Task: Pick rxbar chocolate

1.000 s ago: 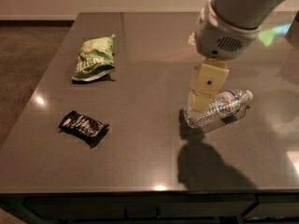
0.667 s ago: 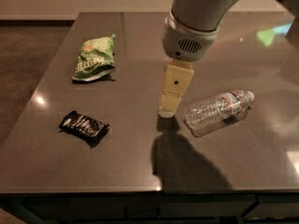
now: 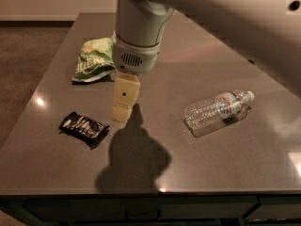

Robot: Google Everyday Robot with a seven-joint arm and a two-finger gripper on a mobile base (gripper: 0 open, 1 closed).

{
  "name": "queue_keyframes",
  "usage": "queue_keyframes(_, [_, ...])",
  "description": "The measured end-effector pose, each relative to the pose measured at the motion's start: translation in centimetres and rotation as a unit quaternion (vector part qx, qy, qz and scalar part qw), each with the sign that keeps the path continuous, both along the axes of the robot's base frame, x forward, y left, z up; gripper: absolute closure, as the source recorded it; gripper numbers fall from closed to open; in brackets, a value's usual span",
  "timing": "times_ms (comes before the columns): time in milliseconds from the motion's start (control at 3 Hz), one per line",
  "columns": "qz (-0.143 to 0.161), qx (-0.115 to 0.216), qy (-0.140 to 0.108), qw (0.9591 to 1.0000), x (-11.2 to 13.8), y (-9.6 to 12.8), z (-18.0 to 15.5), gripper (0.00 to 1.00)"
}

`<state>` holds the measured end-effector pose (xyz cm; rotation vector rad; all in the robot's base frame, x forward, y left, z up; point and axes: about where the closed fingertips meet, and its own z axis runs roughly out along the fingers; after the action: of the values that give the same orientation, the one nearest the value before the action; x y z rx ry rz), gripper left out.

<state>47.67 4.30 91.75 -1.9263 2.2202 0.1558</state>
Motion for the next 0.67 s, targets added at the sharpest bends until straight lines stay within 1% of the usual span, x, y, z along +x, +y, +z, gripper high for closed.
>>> queue_keyframes(333, [-0.002, 0.004, 0.016, 0.9999, -0.8, 3.2, -2.4, 0.0])
queue_keyframes(667, [-0.003, 0.015, 0.025, 0.9996, -0.8, 6.6, -5.0, 0.0])
